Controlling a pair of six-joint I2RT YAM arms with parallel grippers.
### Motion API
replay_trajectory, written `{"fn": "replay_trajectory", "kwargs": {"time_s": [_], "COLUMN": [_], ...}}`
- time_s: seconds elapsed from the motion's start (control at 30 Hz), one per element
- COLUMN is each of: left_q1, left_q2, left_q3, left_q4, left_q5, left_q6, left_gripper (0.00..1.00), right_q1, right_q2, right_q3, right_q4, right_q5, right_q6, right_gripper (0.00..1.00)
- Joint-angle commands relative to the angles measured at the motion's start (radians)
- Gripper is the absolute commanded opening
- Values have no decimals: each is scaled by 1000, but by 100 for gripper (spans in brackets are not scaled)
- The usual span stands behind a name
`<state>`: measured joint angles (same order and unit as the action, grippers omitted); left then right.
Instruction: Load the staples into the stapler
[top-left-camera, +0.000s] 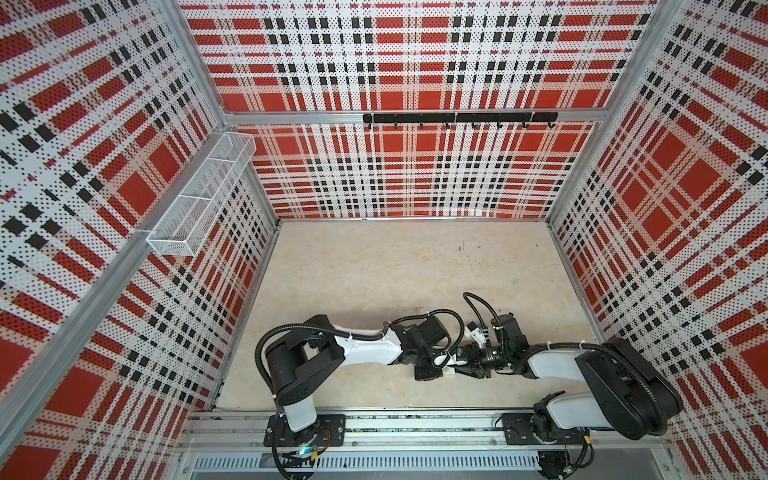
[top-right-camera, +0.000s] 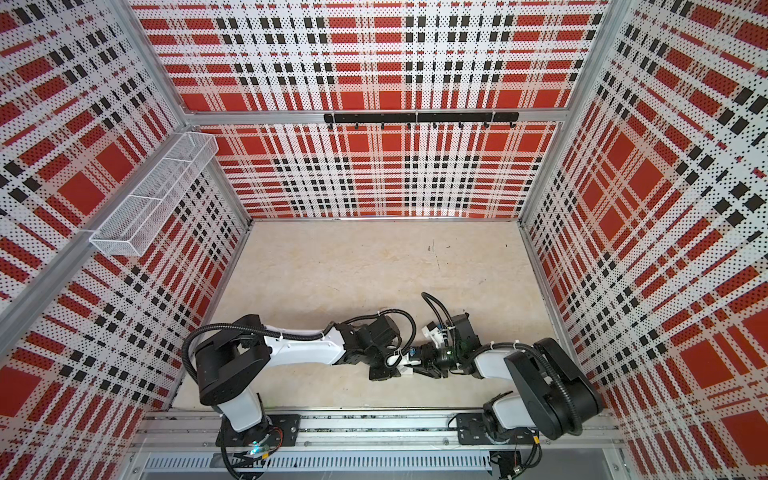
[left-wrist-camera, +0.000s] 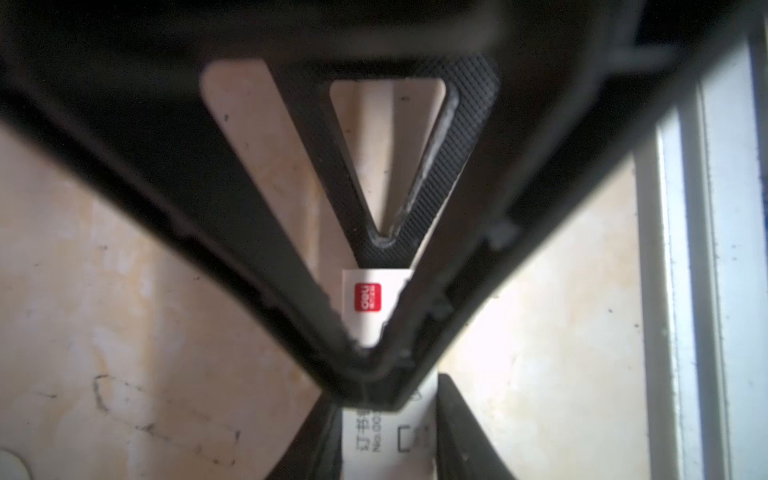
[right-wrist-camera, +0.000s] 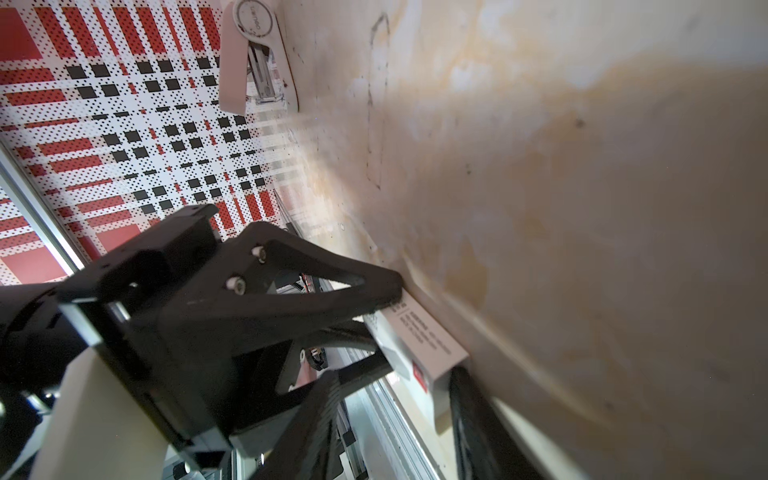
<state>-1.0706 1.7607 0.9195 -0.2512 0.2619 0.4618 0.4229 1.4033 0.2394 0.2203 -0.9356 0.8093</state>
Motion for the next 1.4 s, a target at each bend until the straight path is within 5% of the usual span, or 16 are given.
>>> {"fn": "replay_trajectory", "kwargs": {"time_s": [0.0, 1.37], "left_q1": [-23, -32], "left_q2": [34, -1], "left_q3": [1, 20], "left_q4": [-52, -83], "left_q5": [40, 29], "left_q6": [3, 18], "left_gripper": [36, 43], "right_q1": [10, 56], "right_q2": [16, 99], "right_q3": [3, 36], "right_q4": [76, 92], "right_q5": [-12, 61], "right_q6": [6, 14], "right_gripper": [45, 52]}}
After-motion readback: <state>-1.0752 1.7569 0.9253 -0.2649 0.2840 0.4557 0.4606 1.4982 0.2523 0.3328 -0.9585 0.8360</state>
